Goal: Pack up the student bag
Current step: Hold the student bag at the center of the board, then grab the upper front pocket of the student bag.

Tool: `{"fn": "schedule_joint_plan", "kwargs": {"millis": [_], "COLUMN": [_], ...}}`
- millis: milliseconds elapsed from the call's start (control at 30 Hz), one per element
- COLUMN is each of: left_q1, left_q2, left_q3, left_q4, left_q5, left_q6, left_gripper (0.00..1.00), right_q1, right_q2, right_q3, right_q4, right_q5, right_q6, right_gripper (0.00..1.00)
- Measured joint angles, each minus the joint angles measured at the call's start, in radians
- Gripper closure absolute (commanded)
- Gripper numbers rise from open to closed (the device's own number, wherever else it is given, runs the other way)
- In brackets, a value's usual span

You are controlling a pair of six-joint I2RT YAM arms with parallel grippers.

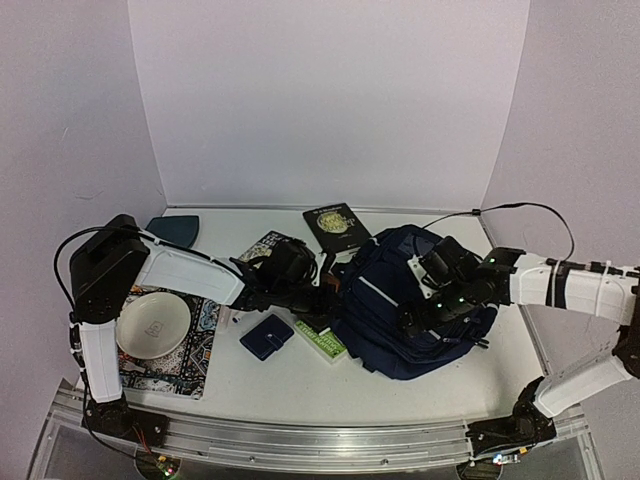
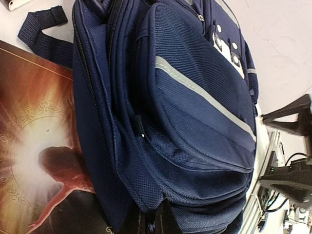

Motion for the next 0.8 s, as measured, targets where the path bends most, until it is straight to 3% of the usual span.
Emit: {"fn": "schedule_joint_plan", "kwargs": {"millis": [367, 800], "left_q1": [0.020, 0.045], "left_q2": [-0.008, -0.041], "left_q3": [0.020, 0.184], "left_q4": [-0.032, -0.088], "left_q5": [0.021, 0.154], "left_q6": [0.021, 0.008], "left_gripper": [1.00, 1.00], "right_q1": [-0.040, -0.046], "right_q2": [-0.097, -0.226], "right_q3": [-0.044, -0.063], "right_q4": [-0.108, -0.128], "right_q5": [0.039, 0.030], "right_q6": [0.011, 0.016], "right_gripper": [0.02, 0.02]}}
